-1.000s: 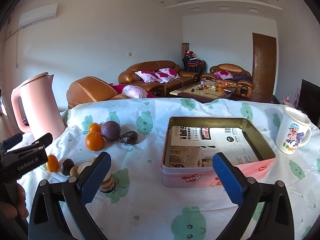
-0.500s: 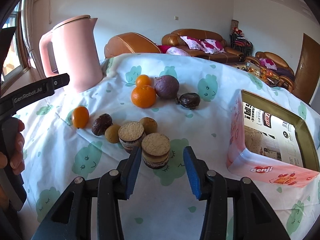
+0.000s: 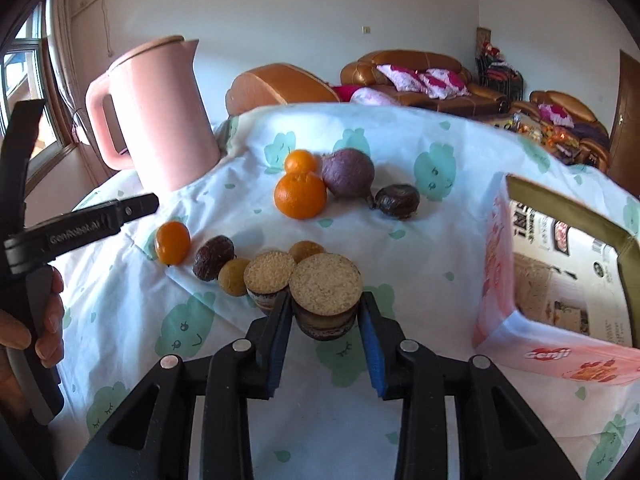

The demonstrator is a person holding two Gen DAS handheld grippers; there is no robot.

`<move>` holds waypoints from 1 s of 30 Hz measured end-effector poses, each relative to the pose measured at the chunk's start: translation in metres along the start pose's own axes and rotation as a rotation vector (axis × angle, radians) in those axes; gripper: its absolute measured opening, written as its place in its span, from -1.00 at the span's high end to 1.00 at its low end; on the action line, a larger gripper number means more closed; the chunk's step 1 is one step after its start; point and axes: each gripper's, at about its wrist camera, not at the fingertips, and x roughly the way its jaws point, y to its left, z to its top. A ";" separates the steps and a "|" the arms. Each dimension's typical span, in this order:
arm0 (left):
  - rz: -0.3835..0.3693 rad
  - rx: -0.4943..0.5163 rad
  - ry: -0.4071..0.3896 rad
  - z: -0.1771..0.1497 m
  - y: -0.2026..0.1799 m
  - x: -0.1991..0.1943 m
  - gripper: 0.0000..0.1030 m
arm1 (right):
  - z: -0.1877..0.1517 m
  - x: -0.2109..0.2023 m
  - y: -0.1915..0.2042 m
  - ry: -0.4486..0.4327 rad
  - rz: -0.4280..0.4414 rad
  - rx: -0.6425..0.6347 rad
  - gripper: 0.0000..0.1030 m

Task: Organize fruits
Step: 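Grasp the sesame-topped round cookie with the right gripper, then carry the cookie into the pink tin box with right while left grasps an orange and drops it in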

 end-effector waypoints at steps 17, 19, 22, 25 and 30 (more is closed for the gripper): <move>-0.025 -0.034 -0.008 -0.012 -0.001 0.007 0.32 | 0.001 -0.009 -0.024 -0.049 0.008 0.085 0.30; -0.030 -0.016 -0.103 -0.009 -0.006 -0.007 0.32 | 0.004 -0.017 -0.028 -0.079 0.011 0.085 0.30; -0.049 0.056 -0.206 -0.011 -0.020 -0.025 0.32 | 0.008 -0.032 -0.040 -0.138 -0.025 0.094 0.30; -0.101 0.108 -0.251 -0.013 -0.032 -0.038 0.32 | 0.011 -0.049 -0.059 -0.188 -0.078 0.115 0.30; -0.208 0.136 -0.256 -0.016 -0.059 -0.044 0.32 | 0.007 -0.067 -0.105 -0.216 -0.185 0.146 0.30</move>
